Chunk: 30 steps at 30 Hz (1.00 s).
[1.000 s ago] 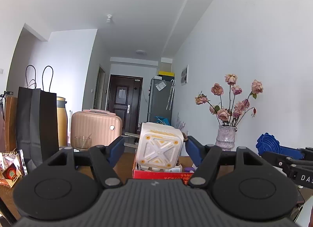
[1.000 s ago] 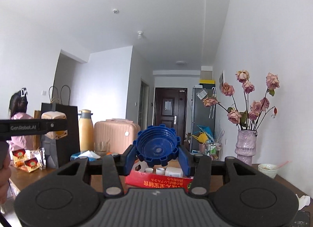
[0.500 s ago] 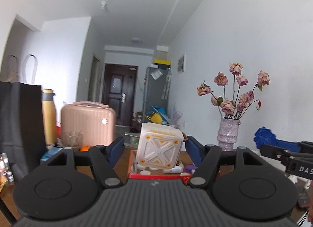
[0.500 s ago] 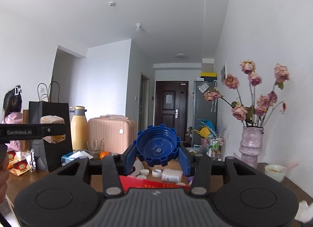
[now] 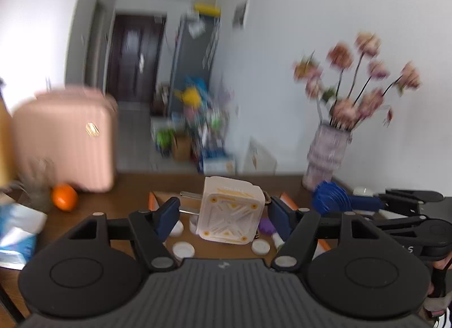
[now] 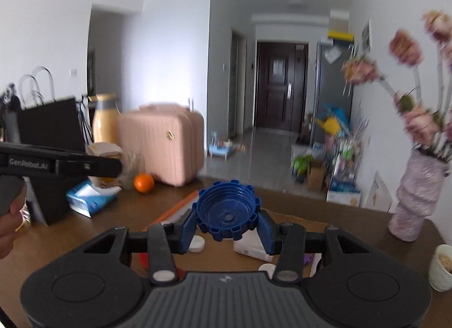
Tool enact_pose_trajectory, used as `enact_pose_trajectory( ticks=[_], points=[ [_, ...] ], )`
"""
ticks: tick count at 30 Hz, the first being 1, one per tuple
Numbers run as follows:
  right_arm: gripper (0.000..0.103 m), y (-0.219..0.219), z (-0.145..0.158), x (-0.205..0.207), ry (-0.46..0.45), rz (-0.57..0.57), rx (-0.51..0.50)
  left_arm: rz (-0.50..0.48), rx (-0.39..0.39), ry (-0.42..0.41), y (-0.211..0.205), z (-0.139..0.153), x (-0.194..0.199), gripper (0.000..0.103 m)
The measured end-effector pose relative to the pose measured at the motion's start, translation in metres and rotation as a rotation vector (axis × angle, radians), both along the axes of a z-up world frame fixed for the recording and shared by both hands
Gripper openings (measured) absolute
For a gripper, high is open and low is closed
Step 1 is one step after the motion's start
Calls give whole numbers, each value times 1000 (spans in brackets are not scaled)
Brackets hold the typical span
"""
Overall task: Organize rigid objects
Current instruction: 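Open the left tool to drop the plug while the right tool drops the blue cap, then withdraw both tools from the box toward the red-and-white lint brush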
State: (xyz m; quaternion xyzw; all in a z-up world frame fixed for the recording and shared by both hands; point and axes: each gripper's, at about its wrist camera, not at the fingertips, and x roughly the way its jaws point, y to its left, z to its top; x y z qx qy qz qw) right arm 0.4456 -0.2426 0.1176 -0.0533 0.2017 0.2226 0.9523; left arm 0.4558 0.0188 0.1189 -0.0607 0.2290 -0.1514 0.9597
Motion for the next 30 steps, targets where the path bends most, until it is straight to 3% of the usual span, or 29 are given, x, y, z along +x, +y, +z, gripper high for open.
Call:
enact_pose_trajectory(
  ticks=[9,13,17,23,30],
  points=[
    [46,25,-86,126,275,2,-80,-39,76,272,-28,-90,134,69],
    [46,38,-122,153,357,8,-103,-53,120,367,-40,-123,171,70],
    [46,50,-138,167,381,4,-154,-61,138,447,-44,-146,192,71],
    [54,42,-130,167,370,-7,-138,-81,135,382,-44,-131,181,80],
    [63,30,-88,143,305,-42,-161,-39,135,301,-30,-77,148,85]
  ],
)
